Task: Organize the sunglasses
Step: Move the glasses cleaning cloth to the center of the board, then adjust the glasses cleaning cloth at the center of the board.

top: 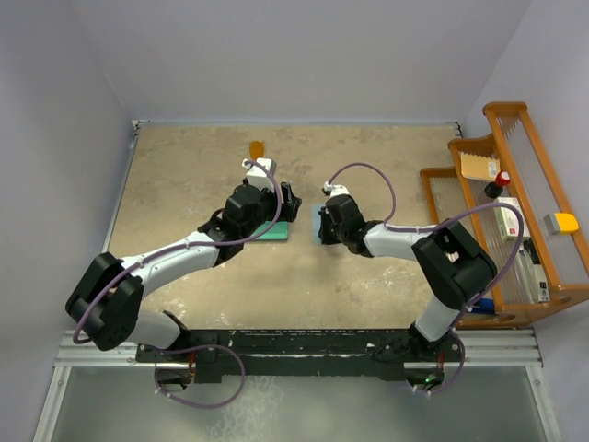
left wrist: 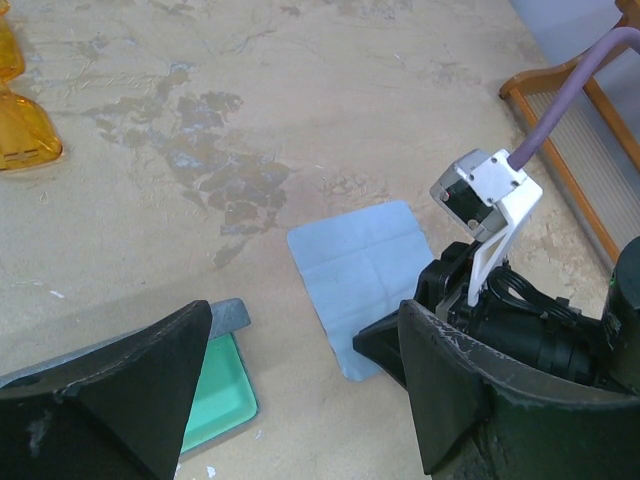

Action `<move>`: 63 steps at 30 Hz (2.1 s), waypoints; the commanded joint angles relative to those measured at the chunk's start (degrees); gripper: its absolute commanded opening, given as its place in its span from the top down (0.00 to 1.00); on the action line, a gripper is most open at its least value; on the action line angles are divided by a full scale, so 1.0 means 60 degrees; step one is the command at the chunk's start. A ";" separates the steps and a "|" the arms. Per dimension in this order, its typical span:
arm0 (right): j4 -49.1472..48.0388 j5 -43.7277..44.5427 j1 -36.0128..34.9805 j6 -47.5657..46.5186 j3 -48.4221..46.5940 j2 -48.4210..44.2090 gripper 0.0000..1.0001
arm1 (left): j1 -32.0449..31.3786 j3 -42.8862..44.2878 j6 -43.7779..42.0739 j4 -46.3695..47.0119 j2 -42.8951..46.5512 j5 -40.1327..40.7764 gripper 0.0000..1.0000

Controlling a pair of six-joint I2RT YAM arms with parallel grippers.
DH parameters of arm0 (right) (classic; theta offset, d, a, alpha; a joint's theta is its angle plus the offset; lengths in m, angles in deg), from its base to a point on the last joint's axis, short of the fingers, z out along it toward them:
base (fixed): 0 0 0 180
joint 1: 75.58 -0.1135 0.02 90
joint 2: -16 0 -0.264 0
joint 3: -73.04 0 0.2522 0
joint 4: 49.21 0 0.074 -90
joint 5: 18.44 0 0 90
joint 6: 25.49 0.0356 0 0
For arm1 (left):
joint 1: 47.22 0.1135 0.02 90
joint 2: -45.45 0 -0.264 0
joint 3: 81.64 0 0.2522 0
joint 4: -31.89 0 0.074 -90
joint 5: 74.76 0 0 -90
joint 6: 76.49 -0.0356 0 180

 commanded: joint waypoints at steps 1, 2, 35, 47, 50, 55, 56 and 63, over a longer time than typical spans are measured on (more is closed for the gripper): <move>0.1487 0.0029 -0.0118 0.0051 0.0077 -0.0412 0.90 | 0.0059 0.0027 0.0061 0.0225 0.0187 -0.0008 0.27; 0.1610 -0.0115 -0.0124 0.0065 -0.0013 -0.0505 0.87 | 0.0059 0.0041 0.0046 0.0213 0.0180 -0.0033 0.27; 0.2029 -0.0124 0.2153 -0.0411 -0.0597 -0.2294 0.85 | -0.1382 0.1527 0.0136 -0.0198 -0.1989 0.0229 0.32; 0.1545 -0.0388 0.2872 -0.0552 -0.0835 -0.1448 0.81 | -0.1568 0.2133 0.0891 0.0365 -0.3637 0.1089 0.34; 0.1522 -0.0459 0.2918 -0.0587 -0.0958 -0.1182 0.81 | -0.1574 0.2337 0.0916 0.0420 -0.4041 0.1196 0.34; 0.1450 -0.0472 0.2965 -0.0599 -0.1118 -0.0997 0.81 | -0.1557 0.2546 0.0971 0.0534 -0.4433 0.1355 0.34; 0.1453 -0.0487 0.2973 -0.0600 -0.1288 -0.0959 0.81 | -0.1560 0.2588 0.0974 0.0523 -0.4497 0.1447 0.34; 0.1300 -0.0491 0.3009 -0.0788 -0.1595 -0.0484 0.81 | -0.1459 0.2560 0.1125 0.0617 -0.4778 0.1737 0.34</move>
